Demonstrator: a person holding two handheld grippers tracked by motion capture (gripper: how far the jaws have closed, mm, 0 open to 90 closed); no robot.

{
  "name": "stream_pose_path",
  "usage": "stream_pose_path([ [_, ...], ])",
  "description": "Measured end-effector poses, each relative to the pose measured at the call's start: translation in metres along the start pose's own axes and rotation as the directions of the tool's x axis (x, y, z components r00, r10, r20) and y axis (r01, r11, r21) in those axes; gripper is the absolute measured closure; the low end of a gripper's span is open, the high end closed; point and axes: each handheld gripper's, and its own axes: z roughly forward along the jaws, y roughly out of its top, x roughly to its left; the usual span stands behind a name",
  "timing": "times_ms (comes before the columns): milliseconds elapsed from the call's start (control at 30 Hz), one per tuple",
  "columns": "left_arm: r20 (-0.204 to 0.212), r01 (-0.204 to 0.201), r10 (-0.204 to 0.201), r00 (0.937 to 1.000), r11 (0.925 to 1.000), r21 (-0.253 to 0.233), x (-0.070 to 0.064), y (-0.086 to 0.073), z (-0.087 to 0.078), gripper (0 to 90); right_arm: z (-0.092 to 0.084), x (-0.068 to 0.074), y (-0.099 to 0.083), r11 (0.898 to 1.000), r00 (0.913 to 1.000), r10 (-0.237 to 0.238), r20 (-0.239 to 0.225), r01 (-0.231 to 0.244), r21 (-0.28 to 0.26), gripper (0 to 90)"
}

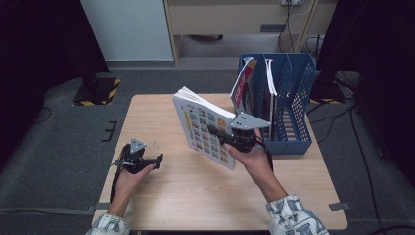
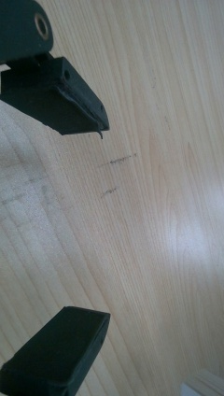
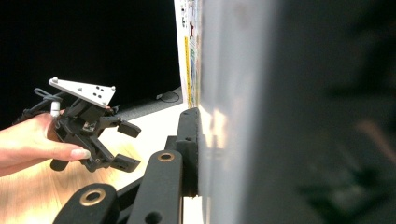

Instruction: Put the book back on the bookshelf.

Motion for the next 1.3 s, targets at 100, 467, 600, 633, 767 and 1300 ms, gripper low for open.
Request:
stream_pose_path([
  [100, 0.002, 0.003, -0.003, 1.0000, 1.0000, 0.006, 0.000, 0.000, 0.001, 7.3, -0.002, -0.001, -0.001, 1.000, 1.0000, 0.000, -0.004, 0.000, 0.004, 74.0],
  [467, 0.001, -0.007, 0.007, 1.0000, 0.9999, 0.011, -0.001, -0.001, 0.002, 7.2, -0.017, -0.004, -0.007, 1.000, 1.0000, 0.007, -0.007, -0.007, 0.002, 74.1],
  [600, 0.001, -0.004, 0.004, 1.0000, 0.9999, 0.009, -0.001, -0.001, 0.003, 7.2, -0.024, -0.004, -0.010, 1.000, 1.0000, 0.000, -0.008, 0.000, 0.011, 74.0],
  [633, 0.002, -0.005, 0.005, 1.0000, 0.9999, 0.010, -0.001, -0.001, 0.003, 7.2, -0.025, -0.004, -0.011, 1.000, 1.0000, 0.002, -0.006, -0.002, 0.012, 74.1],
  [767, 0.002, -0.008, 0.008, 1.0000, 0.9999, 0.012, -0.002, -0.001, 0.003, 7.2, -0.030, -0.007, -0.014, 1.000, 1.0000, 0.003, 0.001, -0.003, 0.011, 74.1],
  [1300, 0.007, -0.017, 0.017, 0.9998, 0.9996, 0.022, -0.002, -0.001, 0.004, 7.3, -0.058, -0.017, -0.020, 1.000, 0.9999, 0.005, 0.010, -0.005, 0.009, 74.1],
])
